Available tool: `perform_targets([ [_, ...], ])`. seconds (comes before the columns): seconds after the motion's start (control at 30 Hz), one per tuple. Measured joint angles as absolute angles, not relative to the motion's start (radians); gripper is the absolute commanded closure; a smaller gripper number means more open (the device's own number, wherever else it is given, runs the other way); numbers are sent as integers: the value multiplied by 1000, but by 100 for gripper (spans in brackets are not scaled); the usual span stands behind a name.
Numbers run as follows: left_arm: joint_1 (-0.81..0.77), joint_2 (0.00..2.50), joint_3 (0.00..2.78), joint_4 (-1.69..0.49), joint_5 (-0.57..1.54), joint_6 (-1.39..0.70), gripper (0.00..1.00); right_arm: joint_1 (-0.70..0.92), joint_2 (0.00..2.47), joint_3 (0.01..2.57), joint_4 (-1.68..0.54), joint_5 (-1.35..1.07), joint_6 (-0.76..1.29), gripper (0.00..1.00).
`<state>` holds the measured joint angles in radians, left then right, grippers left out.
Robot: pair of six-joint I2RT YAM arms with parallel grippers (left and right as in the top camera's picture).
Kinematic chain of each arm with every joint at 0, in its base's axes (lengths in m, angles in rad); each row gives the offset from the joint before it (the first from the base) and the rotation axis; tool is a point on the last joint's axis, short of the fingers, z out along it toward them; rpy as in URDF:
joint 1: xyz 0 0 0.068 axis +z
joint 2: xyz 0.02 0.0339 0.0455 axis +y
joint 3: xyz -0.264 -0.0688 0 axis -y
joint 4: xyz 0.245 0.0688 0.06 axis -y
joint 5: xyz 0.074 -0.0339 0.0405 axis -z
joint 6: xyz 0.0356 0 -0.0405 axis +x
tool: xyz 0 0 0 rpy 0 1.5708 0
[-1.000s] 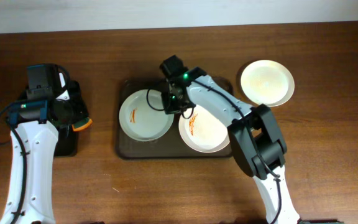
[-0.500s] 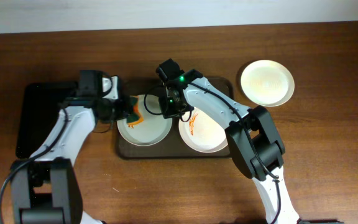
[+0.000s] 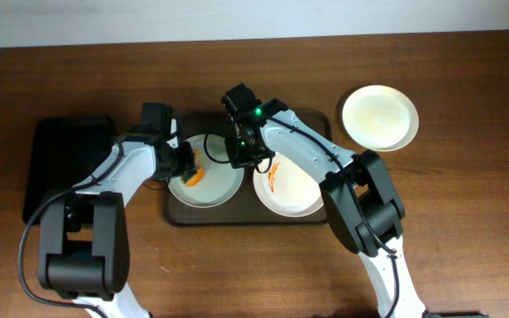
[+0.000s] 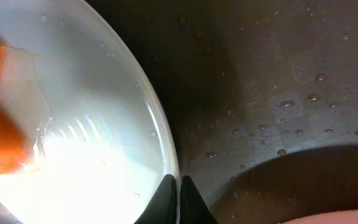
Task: Clean dirty plates on tray and stack at the side
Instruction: 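Scrub the held plate with the sponge in the left gripper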
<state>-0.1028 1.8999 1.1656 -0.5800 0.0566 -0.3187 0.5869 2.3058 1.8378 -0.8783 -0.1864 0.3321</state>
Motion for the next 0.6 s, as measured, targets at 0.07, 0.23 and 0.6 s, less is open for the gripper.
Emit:
perform_targets([
  [0.07, -102, 1904, 1211, -699, -59, -319, 100, 591, 2306, 1838, -874, -198, 332, 96],
  [0.23, -83, 1911, 1448, -872, -179, -318, 100, 593, 2306, 1838, -884, -200, 332, 96],
  [0.6, -91, 1986, 1300, -744, 217, -291, 100, 592, 2306, 1838, -886, -193, 333, 96],
])
